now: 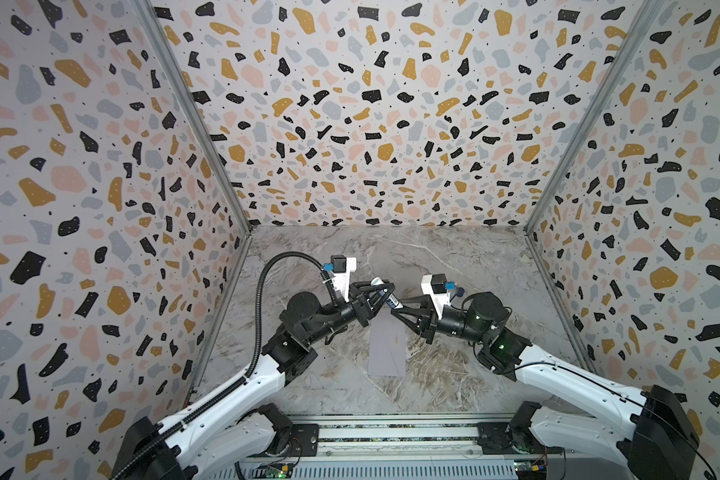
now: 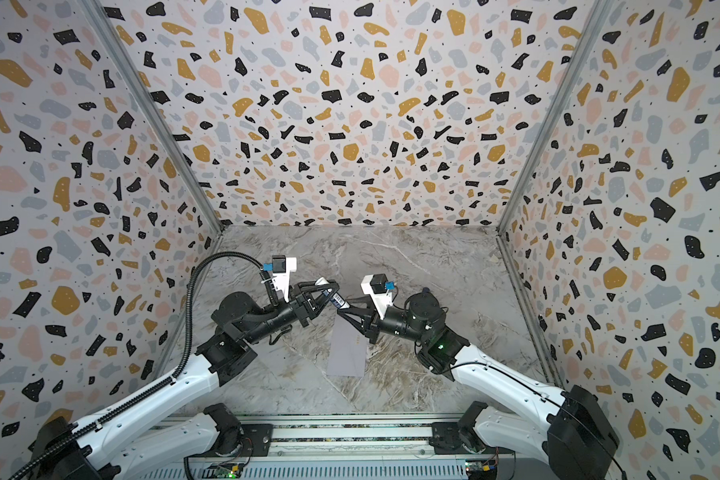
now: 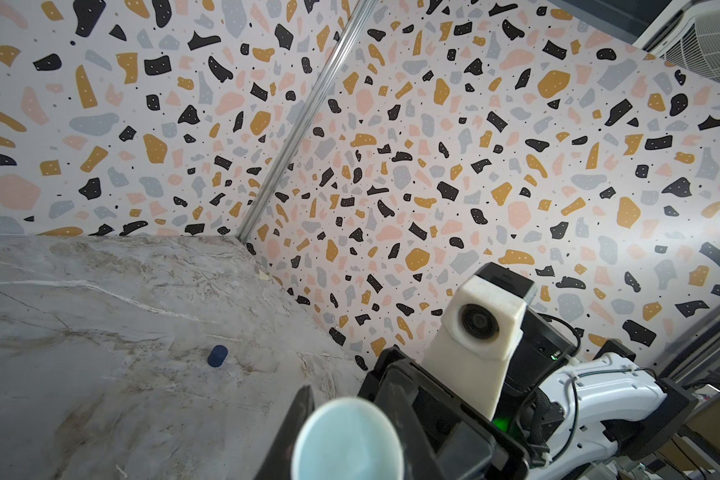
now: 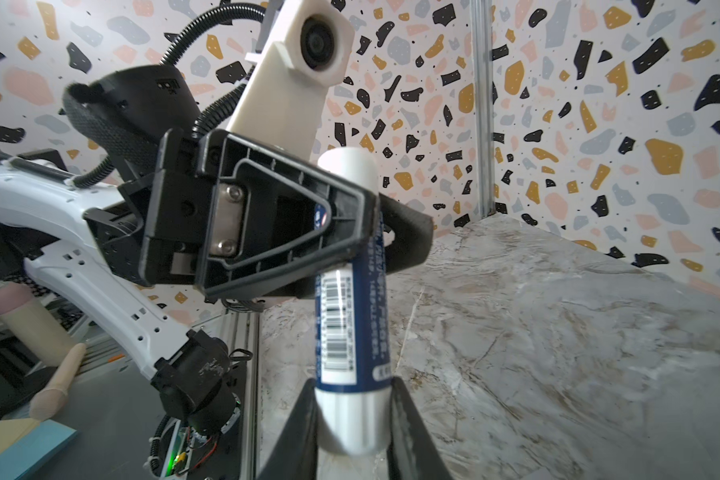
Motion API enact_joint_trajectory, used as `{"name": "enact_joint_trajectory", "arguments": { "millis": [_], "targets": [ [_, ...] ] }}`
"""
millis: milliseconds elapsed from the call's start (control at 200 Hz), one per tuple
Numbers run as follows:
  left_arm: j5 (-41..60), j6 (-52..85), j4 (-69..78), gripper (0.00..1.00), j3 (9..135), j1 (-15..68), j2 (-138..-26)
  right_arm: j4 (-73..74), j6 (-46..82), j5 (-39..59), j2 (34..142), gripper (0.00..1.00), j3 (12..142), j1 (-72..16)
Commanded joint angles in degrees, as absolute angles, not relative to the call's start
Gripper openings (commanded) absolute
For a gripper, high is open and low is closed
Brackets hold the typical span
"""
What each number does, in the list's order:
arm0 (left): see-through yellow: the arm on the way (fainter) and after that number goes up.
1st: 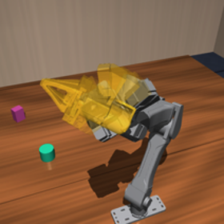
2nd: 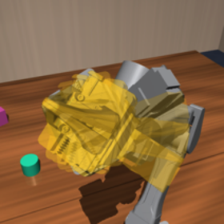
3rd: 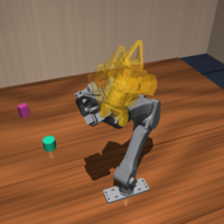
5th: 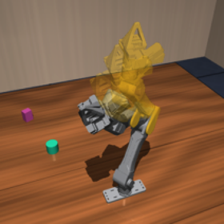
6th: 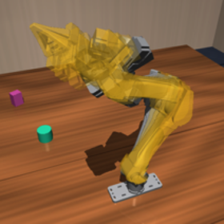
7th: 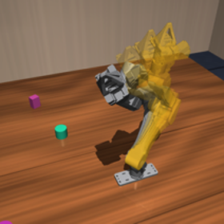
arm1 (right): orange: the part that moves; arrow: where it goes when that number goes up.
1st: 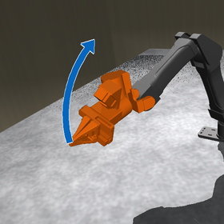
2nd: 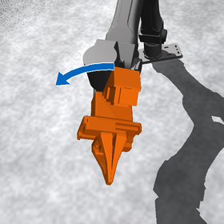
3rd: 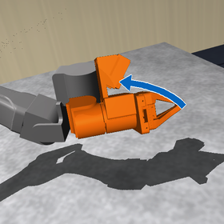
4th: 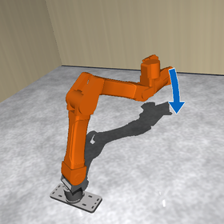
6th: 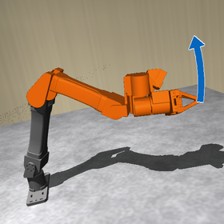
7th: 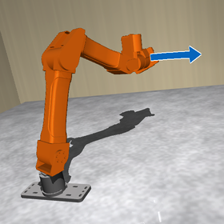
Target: Place the letter into the envelope and seal it
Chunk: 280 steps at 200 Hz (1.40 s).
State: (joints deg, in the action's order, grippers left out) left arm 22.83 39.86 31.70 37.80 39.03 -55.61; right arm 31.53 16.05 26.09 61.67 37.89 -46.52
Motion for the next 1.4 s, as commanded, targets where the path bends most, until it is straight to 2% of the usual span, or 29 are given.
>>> {"name": "enact_joint_trajectory", "arguments": {
  "millis": [0,511,1397],
  "targets": [
    [22.94,38.85,32.52,0.00,38.11,39.11,-56.05,29.20,11.58,17.02,59.67,0.00,42.09,-48.20],
    [22.74,38.94,32.08,0.00,37.91,39.11,-56.44,22.25,3.80,1.58,60.68,0.00,45.87,-55.28],
    [22.70,38.89,32.06,0.00,37.81,39.20,-56.67,16.55,-7.04,-17.04,65.34,0.00,51.49,-65.32]
  ]
}}
